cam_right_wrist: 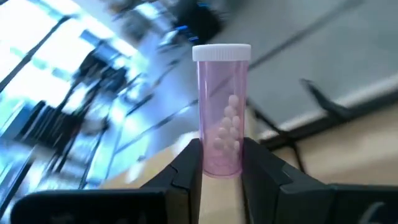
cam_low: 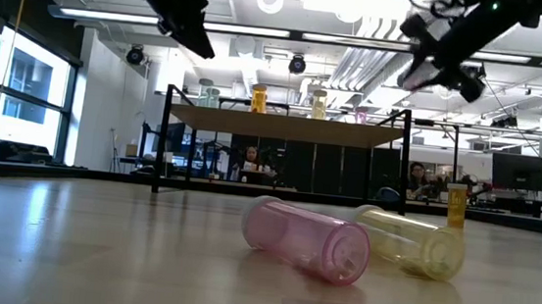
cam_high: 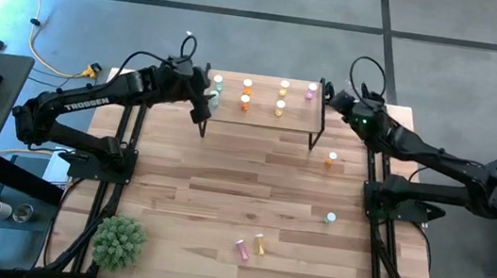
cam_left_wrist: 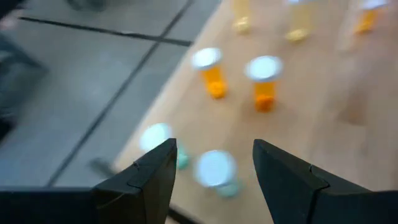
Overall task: Pick and place medicine bottles onto shelf by color
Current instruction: Put the top violet pill bottle on the shelf aligned with the other violet pill bottle
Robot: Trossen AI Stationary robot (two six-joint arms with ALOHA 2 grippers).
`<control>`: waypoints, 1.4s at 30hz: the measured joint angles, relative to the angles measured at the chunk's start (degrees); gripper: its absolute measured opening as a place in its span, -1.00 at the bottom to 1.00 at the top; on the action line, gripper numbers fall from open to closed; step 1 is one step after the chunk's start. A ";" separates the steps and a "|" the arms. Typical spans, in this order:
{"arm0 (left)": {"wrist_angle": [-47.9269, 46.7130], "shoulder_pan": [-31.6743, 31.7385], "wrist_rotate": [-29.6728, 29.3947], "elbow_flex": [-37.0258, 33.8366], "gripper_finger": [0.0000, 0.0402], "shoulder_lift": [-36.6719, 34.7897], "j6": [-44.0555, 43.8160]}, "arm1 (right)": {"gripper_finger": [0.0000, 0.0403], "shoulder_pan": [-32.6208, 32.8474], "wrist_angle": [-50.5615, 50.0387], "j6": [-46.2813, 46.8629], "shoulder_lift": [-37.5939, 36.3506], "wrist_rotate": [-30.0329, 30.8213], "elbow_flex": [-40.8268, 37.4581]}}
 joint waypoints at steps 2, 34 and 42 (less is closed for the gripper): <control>0.02 -0.04 4.01 0.00 -0.01 0.00 -1.39 | -0.62 0.98 4.19 -7.28 -0.35 -3.16 0.00; 41.87 -11.34 26.84 0.00 -0.01 4.03 -25.27 | -0.62 14.15 55.14 -42.04 12.56 -48.41 0.23; 44.12 -11.96 28.73 2.63 -0.01 8.58 -28.94 | -0.62 14.15 43.11 -47.22 18.05 -52.67 10.82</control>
